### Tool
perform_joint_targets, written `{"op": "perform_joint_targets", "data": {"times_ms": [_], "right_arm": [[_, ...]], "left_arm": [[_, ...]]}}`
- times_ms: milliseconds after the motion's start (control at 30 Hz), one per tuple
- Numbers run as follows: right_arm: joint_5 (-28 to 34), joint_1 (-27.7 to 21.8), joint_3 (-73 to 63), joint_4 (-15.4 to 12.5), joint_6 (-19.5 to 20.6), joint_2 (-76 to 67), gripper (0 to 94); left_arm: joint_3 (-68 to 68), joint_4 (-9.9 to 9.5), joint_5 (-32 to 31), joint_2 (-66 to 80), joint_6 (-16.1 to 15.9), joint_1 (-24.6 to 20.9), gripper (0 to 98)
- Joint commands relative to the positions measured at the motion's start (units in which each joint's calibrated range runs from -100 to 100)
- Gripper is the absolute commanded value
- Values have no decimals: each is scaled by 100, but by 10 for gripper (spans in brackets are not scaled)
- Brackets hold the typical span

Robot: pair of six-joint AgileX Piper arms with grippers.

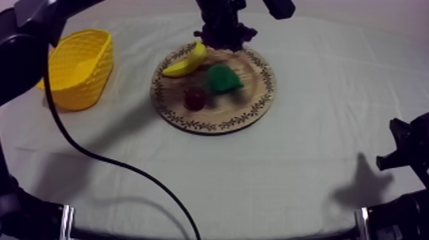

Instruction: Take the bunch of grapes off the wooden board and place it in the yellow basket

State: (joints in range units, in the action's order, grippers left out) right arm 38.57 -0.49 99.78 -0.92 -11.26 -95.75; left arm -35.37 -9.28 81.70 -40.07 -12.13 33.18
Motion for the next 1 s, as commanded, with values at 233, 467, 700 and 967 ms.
{"op": "perform_joint_targets", "data": {"times_ms": [233,467,700,967], "right_arm": [[-2,3,0,1,1,0,3],[-2,3,0,1,1,0,3],[-2,3,0,1,1,0,3],[-2,3,0,1,1,0,3]], "left_arm": [[866,60,102,804,492,-465,418],[1382,256,187,1295,706,-1138,419],[1604,427,264,1522,734,-1780,421],[1761,484,405,1712,761,-2410,431]]}}
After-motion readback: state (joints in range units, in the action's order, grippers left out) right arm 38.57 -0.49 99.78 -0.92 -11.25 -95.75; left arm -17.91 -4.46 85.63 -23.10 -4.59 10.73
